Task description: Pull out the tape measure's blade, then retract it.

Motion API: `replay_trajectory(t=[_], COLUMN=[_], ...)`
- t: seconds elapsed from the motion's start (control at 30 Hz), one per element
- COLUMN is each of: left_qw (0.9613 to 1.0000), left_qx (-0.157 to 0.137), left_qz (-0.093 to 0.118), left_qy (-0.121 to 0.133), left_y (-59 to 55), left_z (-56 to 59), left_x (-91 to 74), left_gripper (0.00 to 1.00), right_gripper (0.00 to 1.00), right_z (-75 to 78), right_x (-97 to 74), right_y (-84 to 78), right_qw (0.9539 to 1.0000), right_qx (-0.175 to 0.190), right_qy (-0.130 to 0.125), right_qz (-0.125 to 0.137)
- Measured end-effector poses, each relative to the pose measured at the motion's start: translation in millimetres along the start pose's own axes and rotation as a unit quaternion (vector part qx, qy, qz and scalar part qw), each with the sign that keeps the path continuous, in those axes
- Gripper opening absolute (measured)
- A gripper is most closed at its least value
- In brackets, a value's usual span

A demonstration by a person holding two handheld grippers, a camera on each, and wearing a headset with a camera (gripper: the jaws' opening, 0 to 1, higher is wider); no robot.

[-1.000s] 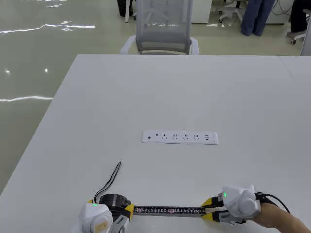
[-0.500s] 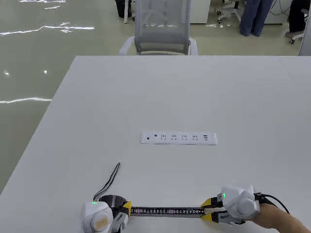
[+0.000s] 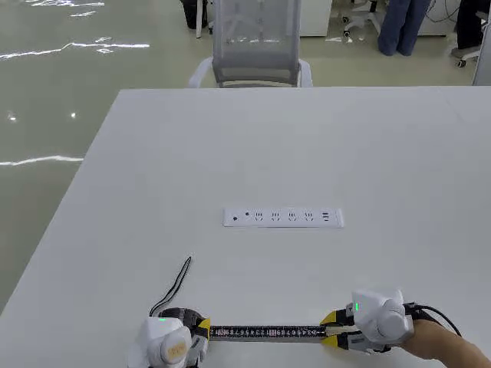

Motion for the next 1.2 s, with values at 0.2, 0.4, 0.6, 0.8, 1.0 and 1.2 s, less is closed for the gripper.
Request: replay_trajectory(t=[0.2,0.4,0.6,0.8,1.0,1.2], left_qw=[0.9997,0.9998,1.0000,1.0000,0.9999,0.9997], left_qx=[0.020,0.015,0.002,-0.002,-0.006,-0.011], left_qz=[0.007,0.011,0.009,0.005,0.003,0.004], left_qy=[0.013,0.009,0.001,-0.005,-0.014,-0.020], left_y=[-2.1,-0.6,-1.4,-0.7,-0.5,0.0], left_z=[-0.7,-1.8,-4.3,-4.9,-6.2,-7.3], left_x=[0.5,-1.1,-1.2,-3.0,-3.7,-4.0], left_gripper=[0.60,0.59,0.58,0.58,0.58,0.58], right_gripper=[0.13,0.13,0.13,0.13,0.13,0.13], right_z=[-0.1,-1.6,-3.5,-4.3,-4.7,-4.2], right_x=[-1.6,-3.9,-5.2,-9.2,-12.3,-13.8], right_y=[2.2,4.4,6.5,10.8,14.7,17.4], right_qw=[1.0000,1.0000,1.0000,1.0000,1.0000,0.9999], right_qx=[-0.002,-0.001,0.000,-0.001,-0.005,-0.009], right_qy=[-0.003,-0.003,-0.003,-0.005,-0.005,-0.004], right_qz=[0.002,0.006,0.005,0.005,0.000,-0.005])
Point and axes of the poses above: the centre of the closed fingertips' face, and the gripper's own axes: x roughly forward along the fingers, z roughly to its right, y roughly out of its top, the point moved 3 cm from there along -x, roughly backward along the fingers, and after that the axes turned 9 degrees about y, right-handed, at the moved point
